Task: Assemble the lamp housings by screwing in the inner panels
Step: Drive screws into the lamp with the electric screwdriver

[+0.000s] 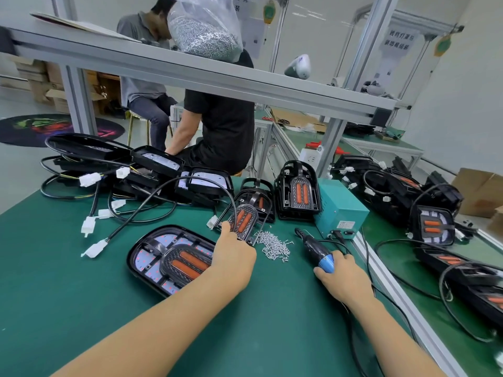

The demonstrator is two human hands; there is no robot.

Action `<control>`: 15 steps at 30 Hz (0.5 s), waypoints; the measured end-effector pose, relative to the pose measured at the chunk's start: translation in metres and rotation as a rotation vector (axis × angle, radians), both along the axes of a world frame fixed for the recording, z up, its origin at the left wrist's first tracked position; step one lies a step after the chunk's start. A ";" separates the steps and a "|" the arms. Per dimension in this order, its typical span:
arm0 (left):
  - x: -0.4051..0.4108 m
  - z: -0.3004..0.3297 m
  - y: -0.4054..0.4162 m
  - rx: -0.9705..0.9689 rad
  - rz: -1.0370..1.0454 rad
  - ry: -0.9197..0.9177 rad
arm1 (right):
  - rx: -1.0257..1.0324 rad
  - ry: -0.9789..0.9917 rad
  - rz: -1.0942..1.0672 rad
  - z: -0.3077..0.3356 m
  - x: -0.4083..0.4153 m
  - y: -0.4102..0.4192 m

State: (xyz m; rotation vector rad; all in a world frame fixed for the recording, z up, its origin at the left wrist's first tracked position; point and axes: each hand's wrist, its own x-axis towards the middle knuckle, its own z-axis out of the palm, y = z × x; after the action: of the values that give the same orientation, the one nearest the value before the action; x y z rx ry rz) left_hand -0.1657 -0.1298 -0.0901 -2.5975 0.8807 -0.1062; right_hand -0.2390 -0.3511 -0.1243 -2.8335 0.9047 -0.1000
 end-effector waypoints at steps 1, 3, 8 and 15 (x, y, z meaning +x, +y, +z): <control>0.000 0.000 0.000 0.004 -0.009 -0.002 | 0.000 0.002 0.000 0.000 0.000 0.000; 0.001 0.000 -0.001 0.007 -0.022 -0.002 | 0.002 0.004 0.001 0.000 0.000 0.000; 0.003 0.002 -0.001 0.031 -0.127 0.000 | 0.012 0.009 -0.004 0.000 0.000 0.000; 0.006 0.008 0.005 0.080 -0.256 0.032 | 0.014 0.002 -0.005 0.000 0.001 0.000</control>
State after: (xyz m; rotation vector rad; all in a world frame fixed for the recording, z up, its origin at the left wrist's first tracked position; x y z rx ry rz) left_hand -0.1598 -0.1244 -0.0818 -2.4081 1.2007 -0.0983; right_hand -0.2384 -0.3515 -0.1246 -2.8193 0.9101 -0.0909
